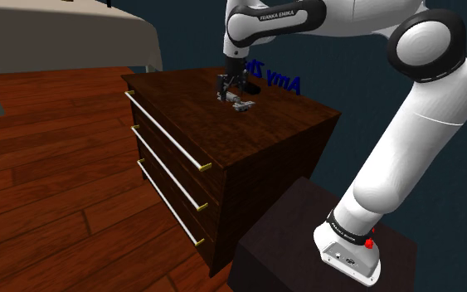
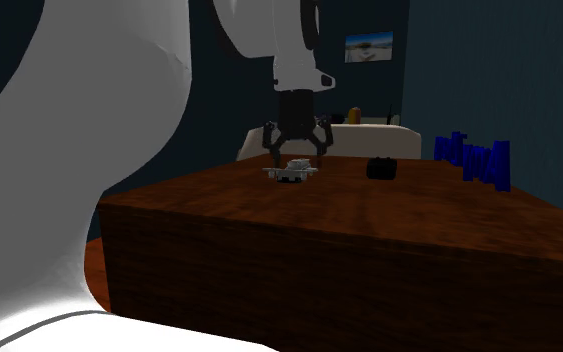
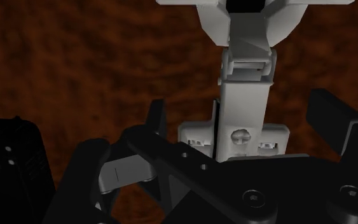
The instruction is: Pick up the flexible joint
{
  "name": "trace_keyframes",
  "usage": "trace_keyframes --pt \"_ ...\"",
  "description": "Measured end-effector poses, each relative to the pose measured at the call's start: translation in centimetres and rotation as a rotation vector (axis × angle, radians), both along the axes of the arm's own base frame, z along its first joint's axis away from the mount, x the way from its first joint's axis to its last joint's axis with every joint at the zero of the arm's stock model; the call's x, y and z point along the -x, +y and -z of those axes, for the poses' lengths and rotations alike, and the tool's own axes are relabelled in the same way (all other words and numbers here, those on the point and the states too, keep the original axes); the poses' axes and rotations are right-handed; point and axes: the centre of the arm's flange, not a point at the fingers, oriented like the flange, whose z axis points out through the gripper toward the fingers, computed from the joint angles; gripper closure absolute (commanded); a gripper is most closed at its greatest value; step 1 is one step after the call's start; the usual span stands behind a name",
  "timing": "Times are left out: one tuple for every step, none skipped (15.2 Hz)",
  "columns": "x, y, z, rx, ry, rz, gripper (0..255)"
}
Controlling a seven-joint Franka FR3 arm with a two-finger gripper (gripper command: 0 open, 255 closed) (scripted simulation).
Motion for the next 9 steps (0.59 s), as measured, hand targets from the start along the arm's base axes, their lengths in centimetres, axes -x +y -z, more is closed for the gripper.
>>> trace_keyframes --pt "0.0 0.03 0.51 0.0 0.0 0.0 0" --pt "-0.01 0.07 0.89 0.0 0.0 0.0 0" --pt "-0.01 0.06 1.1 0.0 0.0 0.0 0" --pt "0.0 0.03 1.19 0.0 0.0 0.0 255" --pt "0.01 0.02 1.23 0.0 0.0 0.0 255" --pt "0.01 0.29 0.99 -0.003 -0.006 -0.004 255" --pt "0.02 0.27 1.02 -0.002 -0.006 -0.003 255" --pt "0.01 0.27 1.01 -0.002 -0.006 -0.003 255" --pt "0.01 0.27 1.02 -0.001 -0.005 -0.003 255"
